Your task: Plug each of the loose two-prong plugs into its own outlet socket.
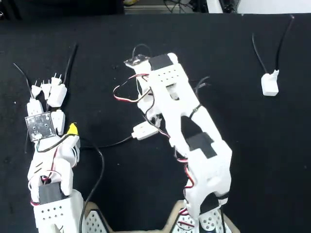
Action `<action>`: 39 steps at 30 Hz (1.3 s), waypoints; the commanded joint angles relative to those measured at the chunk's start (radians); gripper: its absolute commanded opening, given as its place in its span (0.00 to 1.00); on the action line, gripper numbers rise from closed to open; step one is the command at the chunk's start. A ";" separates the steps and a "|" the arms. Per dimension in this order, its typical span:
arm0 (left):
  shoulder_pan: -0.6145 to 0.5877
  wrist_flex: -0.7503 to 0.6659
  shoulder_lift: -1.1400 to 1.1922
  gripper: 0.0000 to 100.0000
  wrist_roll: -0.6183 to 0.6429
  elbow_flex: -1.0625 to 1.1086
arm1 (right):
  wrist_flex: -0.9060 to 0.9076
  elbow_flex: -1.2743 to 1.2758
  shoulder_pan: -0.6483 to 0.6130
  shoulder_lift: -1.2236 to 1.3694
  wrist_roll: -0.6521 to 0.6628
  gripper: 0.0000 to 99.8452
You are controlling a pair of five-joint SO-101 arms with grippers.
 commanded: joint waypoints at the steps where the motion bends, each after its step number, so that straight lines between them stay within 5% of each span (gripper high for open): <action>1: -0.013 0.003 0.003 0.18 0.014 0.021 | 0.032 -0.059 0.032 -0.004 0.002 0.01; 39: -0.013 0.003 0.003 0.18 0.014 0.021 | 0.032 -0.240 0.009 0.228 0.000 0.01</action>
